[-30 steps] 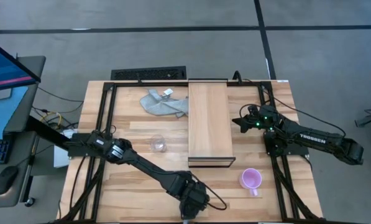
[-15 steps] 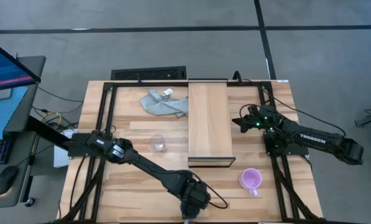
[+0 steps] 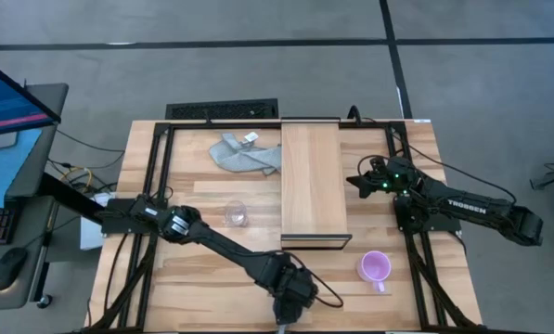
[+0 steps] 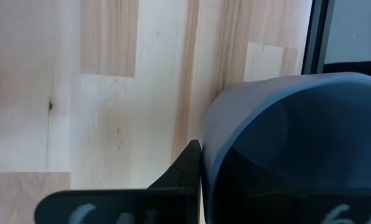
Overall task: Stack small to large cups/mugs on shelf
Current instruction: Put the blue mug on the shelf
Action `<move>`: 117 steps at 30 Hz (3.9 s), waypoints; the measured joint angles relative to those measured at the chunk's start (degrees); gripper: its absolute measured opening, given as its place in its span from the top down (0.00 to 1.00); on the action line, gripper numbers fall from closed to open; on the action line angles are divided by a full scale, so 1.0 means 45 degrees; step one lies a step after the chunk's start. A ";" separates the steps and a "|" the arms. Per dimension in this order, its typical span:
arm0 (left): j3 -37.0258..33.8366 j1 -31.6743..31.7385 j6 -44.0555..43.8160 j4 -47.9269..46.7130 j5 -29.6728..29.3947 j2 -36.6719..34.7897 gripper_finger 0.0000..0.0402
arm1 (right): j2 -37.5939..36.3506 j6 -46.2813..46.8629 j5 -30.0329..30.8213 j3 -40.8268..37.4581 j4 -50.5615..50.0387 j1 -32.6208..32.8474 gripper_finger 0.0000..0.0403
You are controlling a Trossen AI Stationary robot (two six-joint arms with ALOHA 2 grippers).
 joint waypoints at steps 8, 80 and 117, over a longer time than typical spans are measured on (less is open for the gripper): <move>0.0000 0.0043 -0.0226 0.0235 0.0147 0.0043 0.91 | 0.0000 -0.0015 -0.0005 0.0000 0.0000 0.0001 0.92; 0.1252 -0.0726 -0.1032 -0.6633 -1.0957 -0.5906 0.56 | 0.0011 -0.0001 -0.0327 0.0000 0.0120 -0.0005 0.92; -1.7042 -0.4134 -0.8293 0.2066 -1.7397 -1.6880 0.59 | 0.0315 -0.4677 -0.2790 0.9500 -0.4298 0.4439 0.96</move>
